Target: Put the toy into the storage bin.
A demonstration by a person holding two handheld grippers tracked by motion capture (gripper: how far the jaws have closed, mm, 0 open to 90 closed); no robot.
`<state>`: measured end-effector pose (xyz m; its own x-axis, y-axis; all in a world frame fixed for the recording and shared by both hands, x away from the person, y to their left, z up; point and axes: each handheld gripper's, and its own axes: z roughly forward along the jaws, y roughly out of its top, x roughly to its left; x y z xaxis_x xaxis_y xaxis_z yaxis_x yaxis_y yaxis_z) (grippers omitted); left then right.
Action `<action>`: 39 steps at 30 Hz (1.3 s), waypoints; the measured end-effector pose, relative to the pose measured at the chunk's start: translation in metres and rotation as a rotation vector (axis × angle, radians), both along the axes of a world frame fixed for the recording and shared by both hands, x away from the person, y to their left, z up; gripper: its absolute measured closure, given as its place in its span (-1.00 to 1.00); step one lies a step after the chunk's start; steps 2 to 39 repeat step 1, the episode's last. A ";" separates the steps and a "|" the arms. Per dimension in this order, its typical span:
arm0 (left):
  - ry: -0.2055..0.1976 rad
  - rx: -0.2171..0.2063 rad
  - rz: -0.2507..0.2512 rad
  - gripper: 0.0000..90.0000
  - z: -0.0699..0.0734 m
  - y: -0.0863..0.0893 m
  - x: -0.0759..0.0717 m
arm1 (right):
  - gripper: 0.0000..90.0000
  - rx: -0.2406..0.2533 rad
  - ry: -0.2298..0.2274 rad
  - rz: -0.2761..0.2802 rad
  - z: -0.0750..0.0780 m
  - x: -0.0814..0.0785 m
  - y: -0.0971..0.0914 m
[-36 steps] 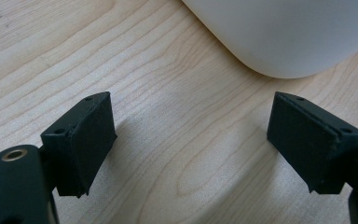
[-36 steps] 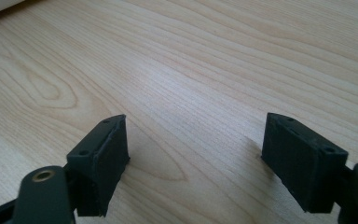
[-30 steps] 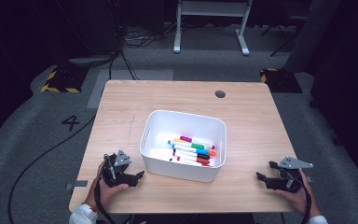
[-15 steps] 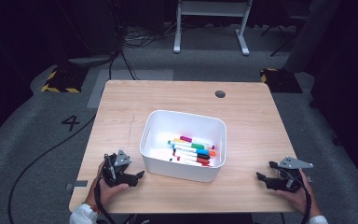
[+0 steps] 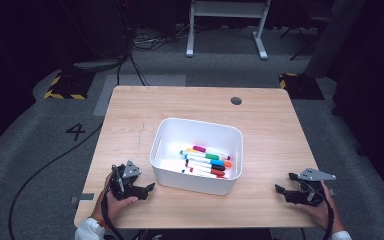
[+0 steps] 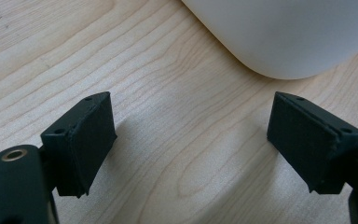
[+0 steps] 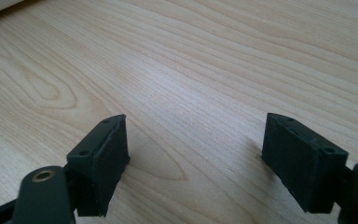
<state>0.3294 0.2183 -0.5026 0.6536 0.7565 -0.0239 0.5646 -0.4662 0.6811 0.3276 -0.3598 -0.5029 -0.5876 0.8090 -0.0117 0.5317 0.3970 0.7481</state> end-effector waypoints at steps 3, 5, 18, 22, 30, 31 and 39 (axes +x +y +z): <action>0.001 0.000 0.000 -0.66 0.000 0.000 0.000 | -0.49 0.000 0.001 0.000 0.000 0.000 0.000; 0.001 0.000 0.000 -0.66 0.000 0.000 0.000 | -0.49 0.000 0.001 0.000 0.000 0.000 0.000; 0.001 0.000 0.000 -0.66 0.000 0.000 0.000 | -0.49 0.000 0.001 0.000 0.000 0.000 0.000; 0.001 0.000 0.000 -0.66 0.000 0.000 0.000 | -0.49 0.000 0.001 0.000 0.000 0.000 0.000; 0.001 0.000 0.000 -0.66 0.000 0.000 0.000 | -0.49 0.000 0.001 0.000 0.000 0.000 0.000; 0.001 0.000 0.000 -0.66 0.000 0.000 0.000 | -0.49 0.000 0.001 0.000 0.000 0.000 0.000; 0.001 0.000 0.000 -0.66 0.000 0.000 0.000 | -0.49 0.000 0.001 0.000 0.000 0.000 0.000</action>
